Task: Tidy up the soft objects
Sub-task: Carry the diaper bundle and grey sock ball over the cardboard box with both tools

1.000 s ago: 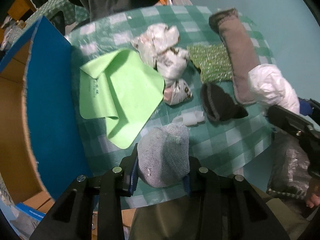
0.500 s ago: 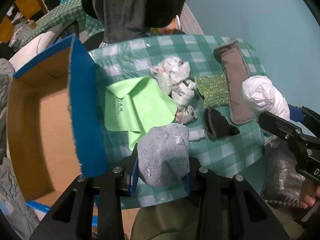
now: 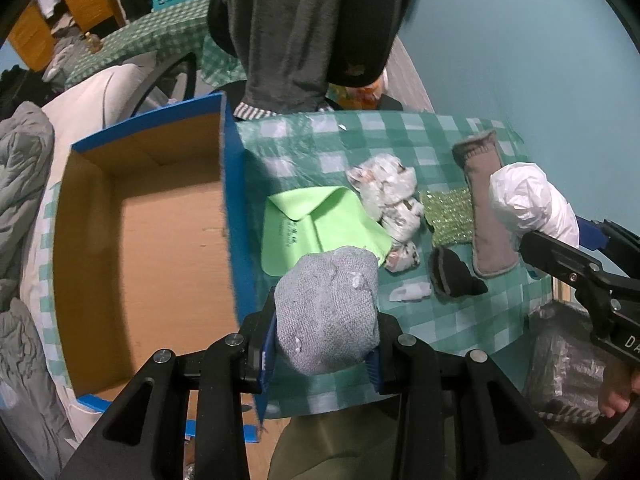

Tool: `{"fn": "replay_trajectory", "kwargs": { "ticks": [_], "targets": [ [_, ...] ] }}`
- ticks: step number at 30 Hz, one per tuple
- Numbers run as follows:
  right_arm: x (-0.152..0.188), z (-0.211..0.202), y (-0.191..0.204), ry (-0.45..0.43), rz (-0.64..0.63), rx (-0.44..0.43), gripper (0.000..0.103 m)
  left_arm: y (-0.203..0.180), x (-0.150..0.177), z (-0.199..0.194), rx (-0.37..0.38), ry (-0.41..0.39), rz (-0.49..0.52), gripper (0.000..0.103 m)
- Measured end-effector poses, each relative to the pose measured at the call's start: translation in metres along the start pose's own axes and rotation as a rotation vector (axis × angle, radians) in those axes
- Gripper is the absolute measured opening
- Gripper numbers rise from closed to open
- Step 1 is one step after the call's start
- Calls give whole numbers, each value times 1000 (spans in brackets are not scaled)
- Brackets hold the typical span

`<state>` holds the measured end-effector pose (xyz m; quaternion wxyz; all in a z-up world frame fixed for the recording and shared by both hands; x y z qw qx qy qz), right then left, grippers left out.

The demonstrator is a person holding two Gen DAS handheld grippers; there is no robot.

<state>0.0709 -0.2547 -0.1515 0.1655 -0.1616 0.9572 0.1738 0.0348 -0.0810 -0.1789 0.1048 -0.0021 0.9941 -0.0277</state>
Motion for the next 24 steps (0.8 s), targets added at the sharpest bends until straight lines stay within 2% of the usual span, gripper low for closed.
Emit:
{"fn": "replay_trajectory", "kwargs": {
  "ticks": [24],
  "targets": [
    [-43, 29, 94, 11, -165, -89, 59, 85, 6, -22, -59, -39, -158, 36]
  ]
}}
Point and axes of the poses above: each gripper's, at about its wrist camera, not at the fingertips, and z roughly the way its jaws point, y to its left, x to its underside, the point moved 9 cm from there along z, roughly the way its jaws point, and after that the axes turned 1 degree about -z, right-handed, at the moved point
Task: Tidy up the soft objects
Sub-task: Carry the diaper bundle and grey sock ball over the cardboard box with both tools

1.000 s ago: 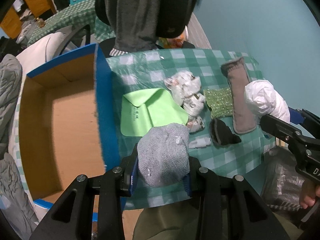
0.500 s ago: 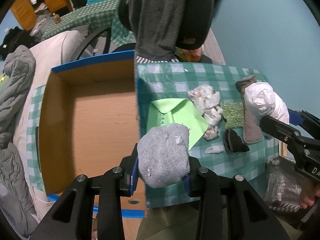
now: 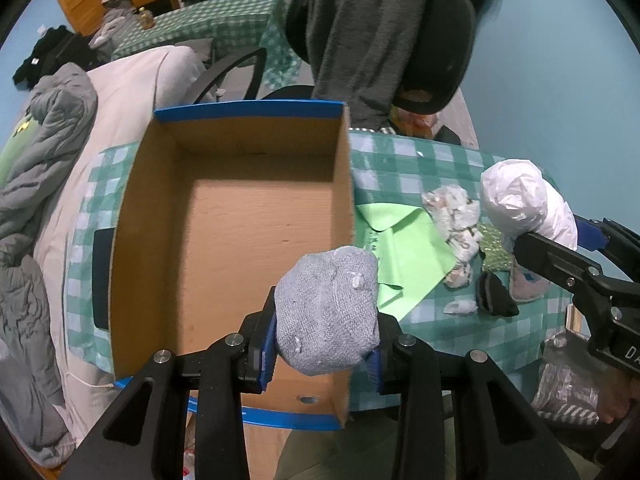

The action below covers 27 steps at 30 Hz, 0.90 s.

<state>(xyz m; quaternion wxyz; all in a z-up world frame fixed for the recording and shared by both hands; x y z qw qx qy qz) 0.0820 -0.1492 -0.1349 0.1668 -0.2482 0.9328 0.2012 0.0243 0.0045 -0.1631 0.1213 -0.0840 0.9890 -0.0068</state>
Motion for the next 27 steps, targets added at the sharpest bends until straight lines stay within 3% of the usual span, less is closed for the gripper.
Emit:
{"fn": "replay_trajectory", "kwargs": {
  "ticks": [27],
  "targets": [
    [-35, 67, 84, 82, -135, -73, 59, 89, 2, 11, -43, 20, -136, 36]
  ]
}}
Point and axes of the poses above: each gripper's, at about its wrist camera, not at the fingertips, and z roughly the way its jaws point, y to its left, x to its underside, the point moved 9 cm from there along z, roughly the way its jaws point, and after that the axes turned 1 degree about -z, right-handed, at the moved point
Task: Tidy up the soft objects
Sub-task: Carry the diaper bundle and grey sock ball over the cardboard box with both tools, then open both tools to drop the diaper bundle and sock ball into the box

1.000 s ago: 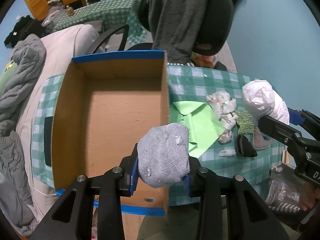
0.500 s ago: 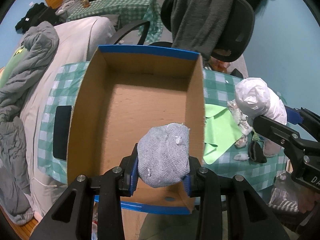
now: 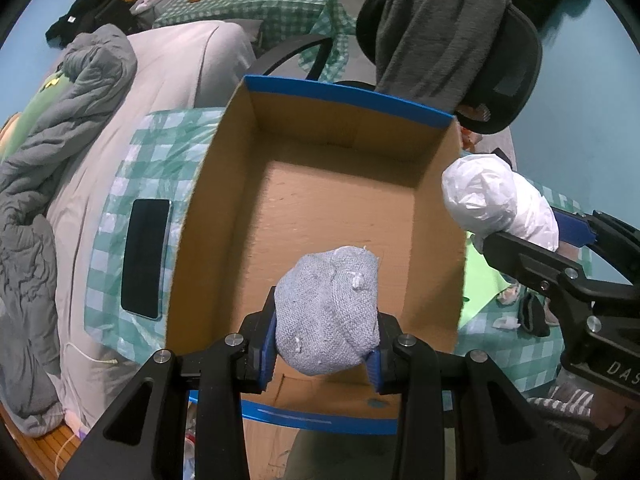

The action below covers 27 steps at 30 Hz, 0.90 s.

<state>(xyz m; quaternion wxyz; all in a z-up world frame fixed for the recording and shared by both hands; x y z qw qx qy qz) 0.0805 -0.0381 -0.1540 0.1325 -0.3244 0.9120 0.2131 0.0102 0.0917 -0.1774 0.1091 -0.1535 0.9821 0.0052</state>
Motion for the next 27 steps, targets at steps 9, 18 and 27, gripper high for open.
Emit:
{"fn": "replay_trajectory", "kwargs": {
  "ticks": [9, 18, 27],
  "targets": [
    [-10, 25, 13, 34, -4, -6, 59, 23, 0, 13, -11, 25, -16, 36],
    [-15, 43, 23, 49, 0, -5, 59, 35, -1, 24, -16, 49, -11, 36],
    [-17, 53, 27, 55, 14, 16, 62, 45, -1, 30, -28, 65, -10, 44]
  ]
}}
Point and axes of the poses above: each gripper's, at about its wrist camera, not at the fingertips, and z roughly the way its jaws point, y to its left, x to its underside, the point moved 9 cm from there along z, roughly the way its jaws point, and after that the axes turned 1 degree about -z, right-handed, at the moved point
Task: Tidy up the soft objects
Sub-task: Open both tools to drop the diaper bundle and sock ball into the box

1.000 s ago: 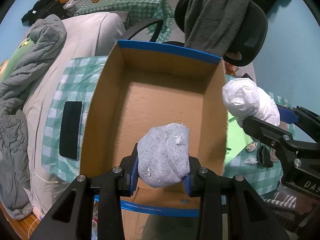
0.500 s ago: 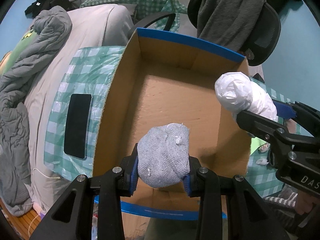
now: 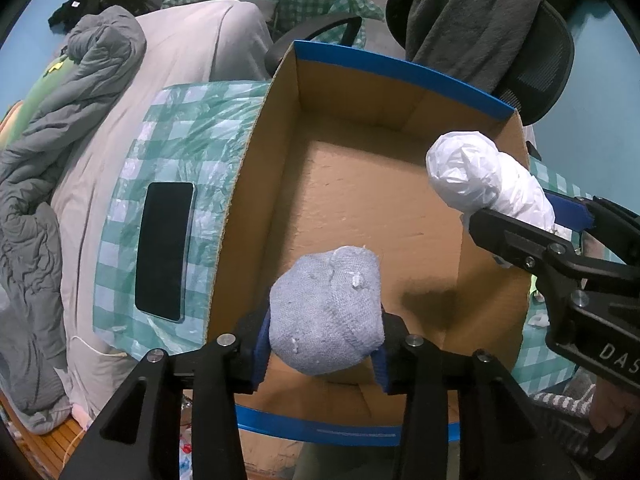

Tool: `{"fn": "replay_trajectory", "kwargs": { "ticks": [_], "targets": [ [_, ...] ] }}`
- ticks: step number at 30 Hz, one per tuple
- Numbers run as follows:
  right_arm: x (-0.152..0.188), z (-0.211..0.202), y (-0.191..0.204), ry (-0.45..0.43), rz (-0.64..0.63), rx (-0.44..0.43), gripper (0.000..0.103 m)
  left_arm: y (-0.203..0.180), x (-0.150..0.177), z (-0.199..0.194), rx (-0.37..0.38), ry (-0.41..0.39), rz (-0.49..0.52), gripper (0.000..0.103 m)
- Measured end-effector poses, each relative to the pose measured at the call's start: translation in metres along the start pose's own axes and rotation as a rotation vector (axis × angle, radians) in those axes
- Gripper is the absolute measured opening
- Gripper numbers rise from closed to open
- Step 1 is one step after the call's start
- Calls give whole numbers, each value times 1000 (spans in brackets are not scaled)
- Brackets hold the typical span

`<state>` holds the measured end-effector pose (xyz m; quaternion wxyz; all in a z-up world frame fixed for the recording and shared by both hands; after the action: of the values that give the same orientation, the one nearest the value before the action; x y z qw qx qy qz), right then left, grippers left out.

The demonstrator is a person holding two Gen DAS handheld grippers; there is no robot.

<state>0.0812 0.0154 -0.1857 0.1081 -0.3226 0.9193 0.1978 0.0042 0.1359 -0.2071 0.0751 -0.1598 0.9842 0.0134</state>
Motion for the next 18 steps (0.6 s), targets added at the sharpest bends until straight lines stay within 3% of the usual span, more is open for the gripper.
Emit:
{"fn": "replay_trajectory", "kwargs": {
  "ticks": [8, 18],
  "targets": [
    [-1, 0, -3, -2, 13, 26, 78, 6, 3, 3, -12, 15, 5, 52],
    [1, -15, -12, -21, 33, 36, 83, -1, 3, -6, -3, 3, 10, 57]
  ]
}}
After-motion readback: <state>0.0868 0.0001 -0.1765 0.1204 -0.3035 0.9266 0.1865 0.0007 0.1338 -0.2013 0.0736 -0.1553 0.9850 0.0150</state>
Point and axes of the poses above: each gripper's, at about its wrist camera, not at the fingertips, and z roughly the way its jaws point, y to its left, x to its underside, the point moved 9 cm from there along z, roughly the way its jaws point, and after that the axes turned 1 degree about -z, right-handed, at the moved point
